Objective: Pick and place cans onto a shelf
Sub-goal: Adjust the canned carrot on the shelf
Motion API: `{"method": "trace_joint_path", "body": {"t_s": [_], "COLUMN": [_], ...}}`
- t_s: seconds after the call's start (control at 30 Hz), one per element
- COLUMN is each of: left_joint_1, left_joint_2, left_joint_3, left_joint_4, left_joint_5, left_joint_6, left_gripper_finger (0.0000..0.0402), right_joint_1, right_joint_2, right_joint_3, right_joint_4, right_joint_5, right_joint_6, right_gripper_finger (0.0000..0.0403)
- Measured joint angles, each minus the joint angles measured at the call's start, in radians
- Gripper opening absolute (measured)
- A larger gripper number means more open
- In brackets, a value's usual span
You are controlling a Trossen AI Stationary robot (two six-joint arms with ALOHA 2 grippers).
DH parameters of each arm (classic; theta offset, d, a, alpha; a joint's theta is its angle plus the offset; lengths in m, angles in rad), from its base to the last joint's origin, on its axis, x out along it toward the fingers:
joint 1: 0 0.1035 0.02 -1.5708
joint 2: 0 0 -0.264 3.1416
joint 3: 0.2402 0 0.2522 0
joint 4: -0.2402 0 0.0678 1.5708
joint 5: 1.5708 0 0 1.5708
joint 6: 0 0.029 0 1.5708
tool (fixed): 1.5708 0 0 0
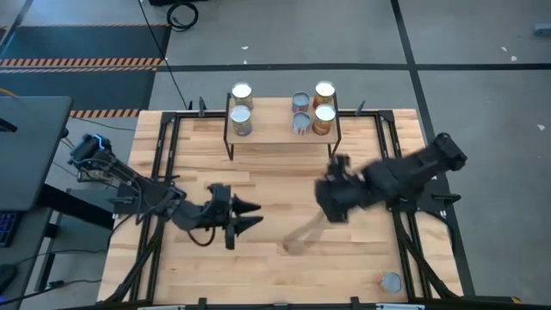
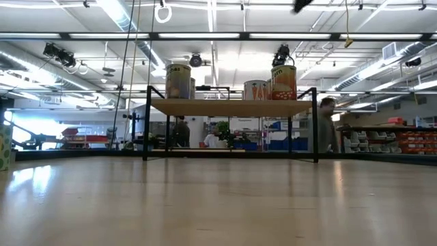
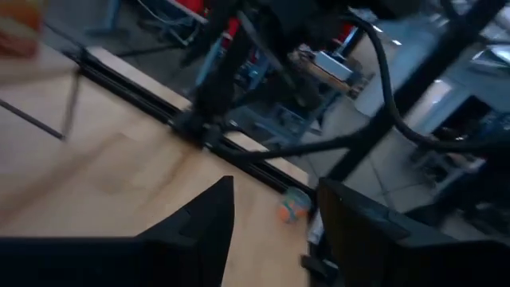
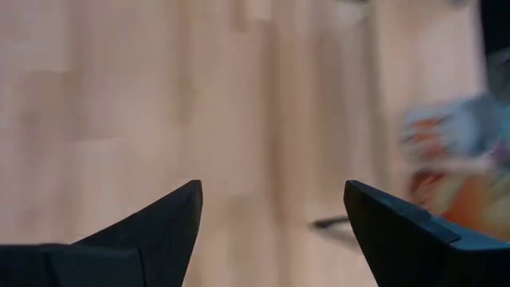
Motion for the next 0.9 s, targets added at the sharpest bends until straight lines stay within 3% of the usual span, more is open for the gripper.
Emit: {"method": "trace_joint_path", "body": {"t_s": [0.2, 0.47, 0.63, 0.9], "left_joint_1": [0.087, 0.132, 0.188, 0.303], "left_joint_2": [-0.042, -0.276, -0.387, -0.428], "left_joint_3": [0.000, -0.001, 0.000, 0.000], "left_joint_4": [-0.033, -0.211, -0.212, -0.215], "left_joint_5": [0.002, -0.040, -0.073, -0.079], "left_joint_6": [0.180, 0.373, 0.499, 0.553], "left_gripper_finger": [0.0187, 0.0187, 0.0187, 0.0187], "right_joint_1": [-0.284, -0.612, -0.703, -0.749], "right_joint_2": [0.005, 0.005, 0.044, 0.101], "right_joint_3": [0.000, -0.042, -0.074, -0.077], "right_joint_4": [0.243, 0.399, 0.424, 0.421], "right_joint_5": [-0.019, -0.237, -0.312, -0.306], "right_joint_6": [-0.413, -0.559, -0.584, -0.649], "right_gripper_finger": [0.0313, 0.0306, 0.0277, 0.0223]}}
